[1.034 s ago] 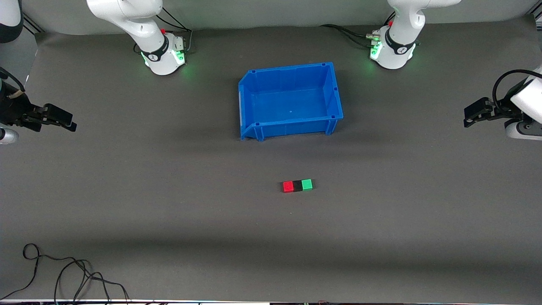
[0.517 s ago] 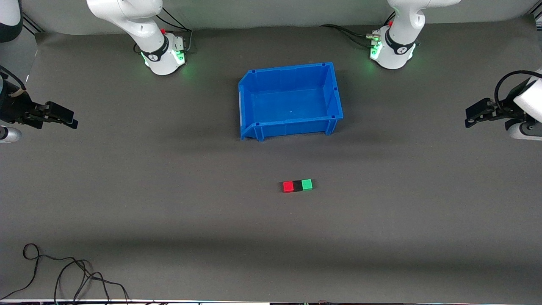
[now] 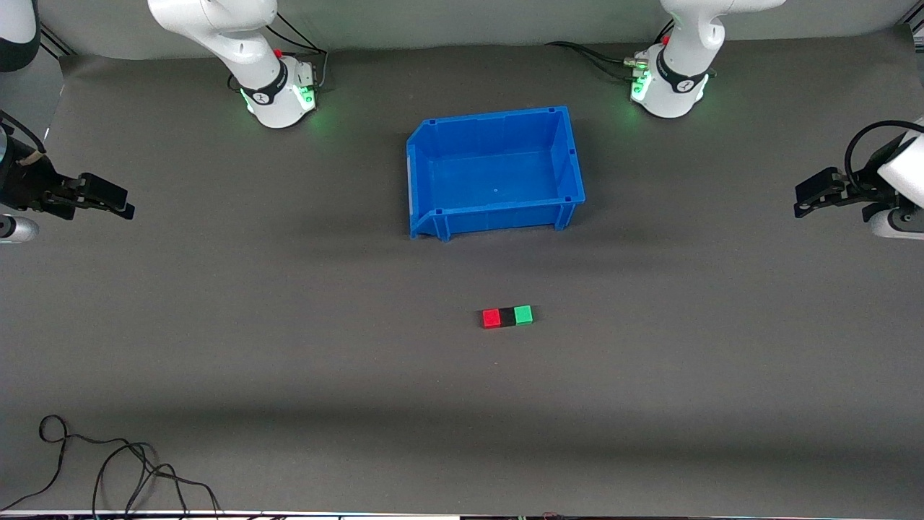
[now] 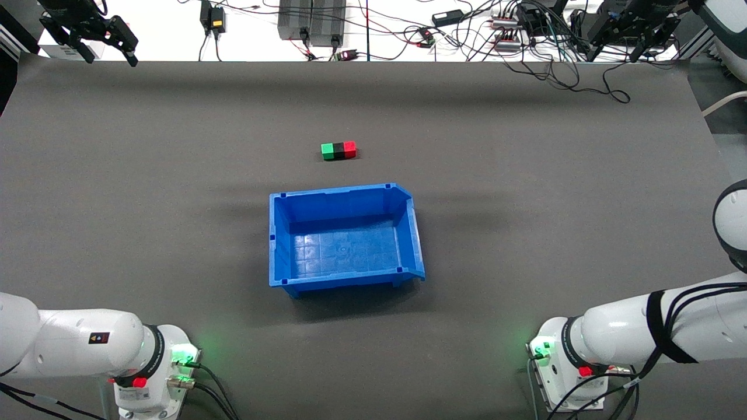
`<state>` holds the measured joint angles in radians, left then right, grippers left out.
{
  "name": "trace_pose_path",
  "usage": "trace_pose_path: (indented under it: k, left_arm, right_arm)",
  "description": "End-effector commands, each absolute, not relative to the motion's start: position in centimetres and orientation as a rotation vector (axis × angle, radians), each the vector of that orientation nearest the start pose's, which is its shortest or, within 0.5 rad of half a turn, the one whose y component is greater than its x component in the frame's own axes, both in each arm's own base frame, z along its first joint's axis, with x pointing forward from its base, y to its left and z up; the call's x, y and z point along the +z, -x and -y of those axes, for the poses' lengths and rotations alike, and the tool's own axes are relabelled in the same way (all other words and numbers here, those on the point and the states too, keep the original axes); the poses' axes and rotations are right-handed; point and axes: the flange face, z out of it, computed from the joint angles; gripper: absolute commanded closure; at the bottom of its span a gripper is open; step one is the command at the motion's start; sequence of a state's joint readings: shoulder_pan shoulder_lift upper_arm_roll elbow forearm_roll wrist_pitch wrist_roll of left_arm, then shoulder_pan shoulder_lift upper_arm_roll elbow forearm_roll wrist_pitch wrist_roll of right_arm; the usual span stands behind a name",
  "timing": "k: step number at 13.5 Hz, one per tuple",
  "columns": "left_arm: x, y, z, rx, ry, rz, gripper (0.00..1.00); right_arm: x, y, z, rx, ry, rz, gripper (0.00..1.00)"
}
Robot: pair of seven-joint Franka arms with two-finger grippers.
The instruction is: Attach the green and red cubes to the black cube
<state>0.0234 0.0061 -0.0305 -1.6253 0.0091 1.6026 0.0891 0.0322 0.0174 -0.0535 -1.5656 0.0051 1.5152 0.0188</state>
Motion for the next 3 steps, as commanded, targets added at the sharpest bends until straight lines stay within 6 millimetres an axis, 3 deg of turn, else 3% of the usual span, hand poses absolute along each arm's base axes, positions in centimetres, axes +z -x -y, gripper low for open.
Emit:
trace_pose_path:
  k: [1, 3]
  left_arm:
    - [60.37, -54.98, 0.32, 0.039, 3.135, -0.14, 0.01]
    - [60.13, -54.92, 0.32, 0.051, 3.136, -0.14, 0.01]
  right_arm:
    - [61.62, -55.32, 0.87, 0.103, 3.122, -0.045, 0.0]
    - [61.65, -55.29, 0.87, 0.1, 3.122, -0.045, 0.0]
